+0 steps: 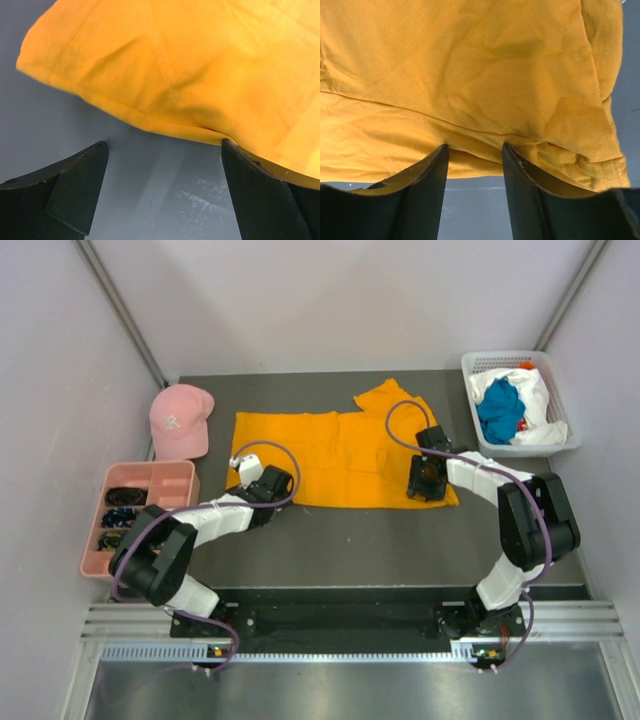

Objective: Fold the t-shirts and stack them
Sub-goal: Fold the flattened tshirt in 1/3 of the way

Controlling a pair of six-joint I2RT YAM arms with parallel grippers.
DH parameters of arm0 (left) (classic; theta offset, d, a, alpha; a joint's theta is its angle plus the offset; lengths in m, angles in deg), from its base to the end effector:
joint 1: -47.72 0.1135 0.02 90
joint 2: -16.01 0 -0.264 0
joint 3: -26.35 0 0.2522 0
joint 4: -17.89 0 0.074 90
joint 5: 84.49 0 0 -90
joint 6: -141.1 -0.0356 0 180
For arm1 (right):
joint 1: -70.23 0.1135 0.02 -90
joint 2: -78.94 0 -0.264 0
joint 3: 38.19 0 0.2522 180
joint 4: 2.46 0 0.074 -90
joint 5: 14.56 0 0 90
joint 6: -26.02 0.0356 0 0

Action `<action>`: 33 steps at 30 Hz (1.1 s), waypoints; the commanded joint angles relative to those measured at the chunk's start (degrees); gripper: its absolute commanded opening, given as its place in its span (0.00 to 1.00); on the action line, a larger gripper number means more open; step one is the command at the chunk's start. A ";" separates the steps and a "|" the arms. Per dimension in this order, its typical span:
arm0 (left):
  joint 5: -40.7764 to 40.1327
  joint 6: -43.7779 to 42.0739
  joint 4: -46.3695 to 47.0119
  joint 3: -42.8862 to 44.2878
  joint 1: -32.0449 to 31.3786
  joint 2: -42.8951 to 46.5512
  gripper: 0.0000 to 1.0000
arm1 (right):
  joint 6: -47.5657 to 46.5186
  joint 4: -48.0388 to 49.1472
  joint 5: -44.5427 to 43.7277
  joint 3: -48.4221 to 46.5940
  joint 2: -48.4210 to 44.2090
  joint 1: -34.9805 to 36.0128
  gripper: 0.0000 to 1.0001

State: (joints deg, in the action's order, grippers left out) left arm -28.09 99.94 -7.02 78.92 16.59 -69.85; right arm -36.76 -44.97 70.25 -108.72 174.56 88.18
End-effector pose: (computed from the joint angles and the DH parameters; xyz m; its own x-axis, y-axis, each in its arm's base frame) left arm 0.2382 -0.1208 0.1503 -0.6151 -0.3611 -0.7009 -0.4286 0.8993 -0.0872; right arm 0.3016 0.0943 0.1681 -0.9075 0.1848 -0.3771 0.1585 0.9823 0.0999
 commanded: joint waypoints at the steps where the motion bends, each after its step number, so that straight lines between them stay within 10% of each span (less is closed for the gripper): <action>1: 5.65 0.56 4.30 0.22 0.81 0.78 0.99 | -0.24 -2.62 -1.40 -0.71 -0.78 0.50 0.48; 15: 7.15 0.20 3.06 -2.94 1.25 11.95 0.99 | -0.24 -1.75 -0.35 -1.06 0.63 0.50 0.48; 33: 3.99 1.26 5.01 -0.05 1.60 1.41 0.99 | -0.59 -2.27 -0.96 -0.88 0.19 0.50 0.48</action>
State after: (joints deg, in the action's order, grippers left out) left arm -21.41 100.74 -3.59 76.51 17.96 -65.70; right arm -36.94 -44.97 70.27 -108.75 174.58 88.18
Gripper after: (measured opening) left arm 0.989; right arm 0.482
